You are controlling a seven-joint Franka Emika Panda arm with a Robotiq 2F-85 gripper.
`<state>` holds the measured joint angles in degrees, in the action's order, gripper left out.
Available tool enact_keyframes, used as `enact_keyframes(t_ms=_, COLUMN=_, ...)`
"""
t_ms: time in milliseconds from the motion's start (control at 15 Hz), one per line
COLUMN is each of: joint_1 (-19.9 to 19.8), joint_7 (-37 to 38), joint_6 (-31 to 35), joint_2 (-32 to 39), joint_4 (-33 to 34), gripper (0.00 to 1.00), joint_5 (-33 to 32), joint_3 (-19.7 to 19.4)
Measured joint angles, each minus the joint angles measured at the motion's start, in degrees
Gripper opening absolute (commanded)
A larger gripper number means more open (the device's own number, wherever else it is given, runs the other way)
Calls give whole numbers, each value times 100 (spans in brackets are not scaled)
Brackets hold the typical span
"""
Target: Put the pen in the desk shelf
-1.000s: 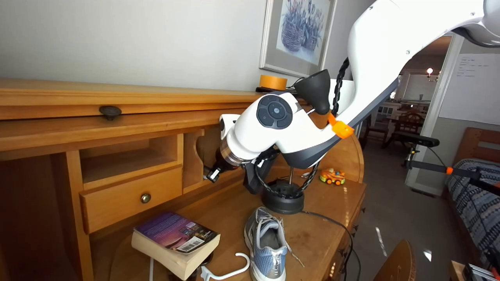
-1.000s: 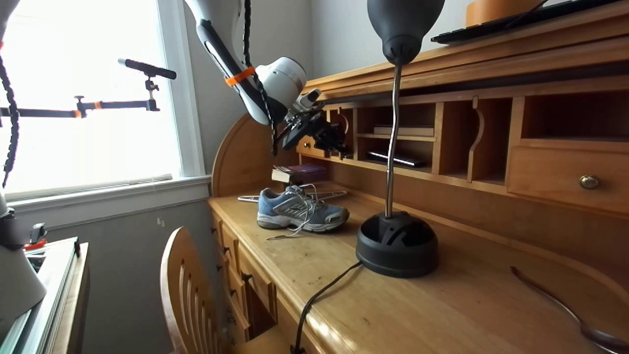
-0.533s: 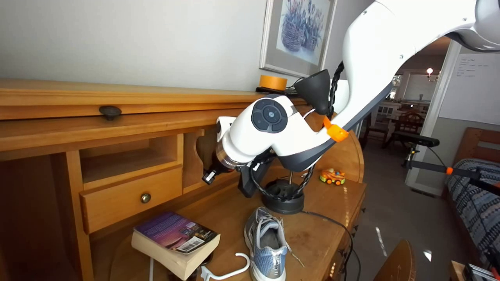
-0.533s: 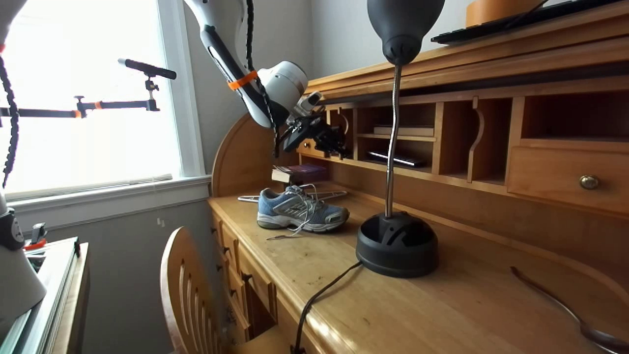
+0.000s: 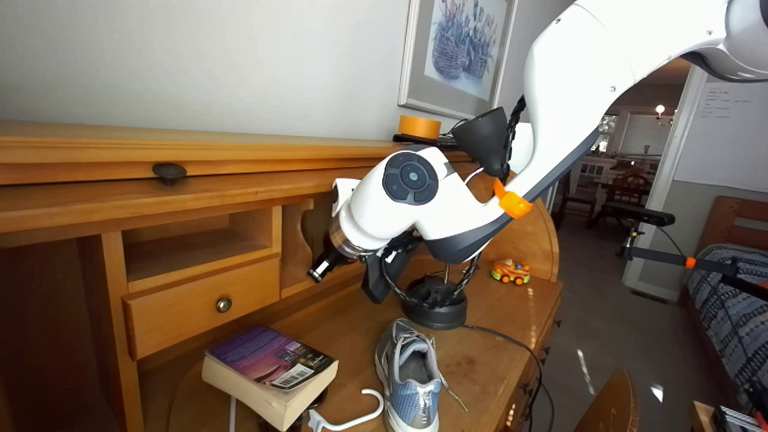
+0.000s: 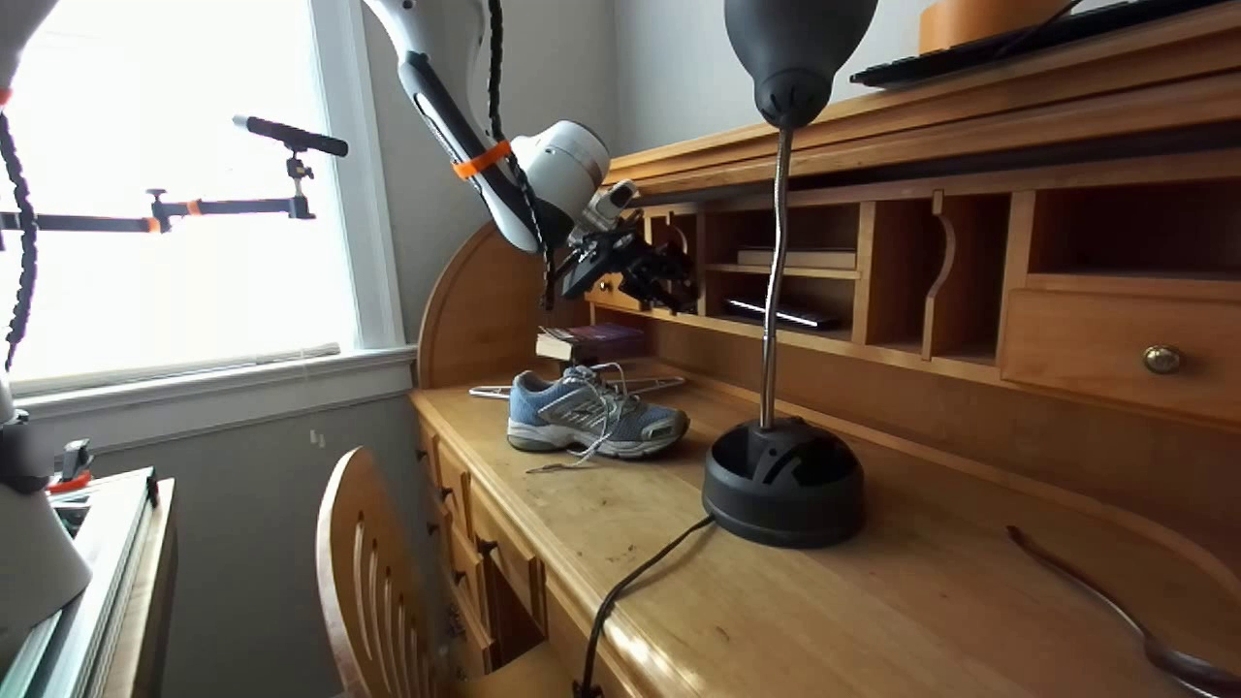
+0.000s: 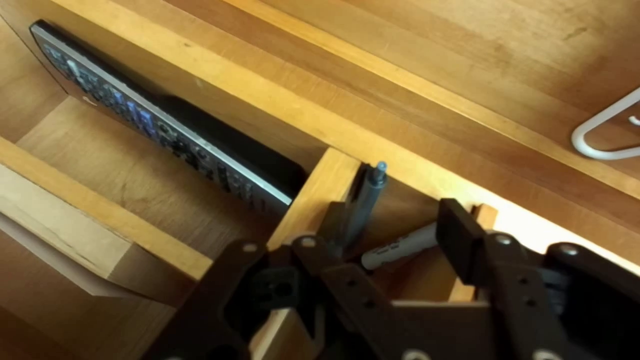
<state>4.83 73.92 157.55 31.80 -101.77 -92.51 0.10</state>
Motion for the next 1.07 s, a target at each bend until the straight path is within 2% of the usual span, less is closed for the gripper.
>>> enact_keyframes(t_ms=133, joint_1=0, joint_7=22, joint_6=0, joint_2=-2, joint_4=-3, gripper=30, joint_5=0, joint_3=0)
enact_keyframes(t_ms=200, joint_1=0, joint_7=33, joint_6=0, joint_2=-2, joint_4=-3, gripper=30, joint_5=0, joint_3=0)
enact_keyframes(t_ms=400, joint_1=4, joint_7=159, joint_6=0, joint_2=-35, joint_4=-47, gripper=5, joint_5=21, joint_3=22)
enact_keyframes(t_ms=533, joint_1=4, joint_7=258, joint_6=0, joint_2=-86, joint_4=-110, gripper=0, joint_5=72, joint_3=41)
enact_keyframes(t_ms=1067, joint_1=-11, joint_7=679, joint_6=0, joint_2=-669, joint_4=-762, gripper=0, joint_5=106, joint_3=51)
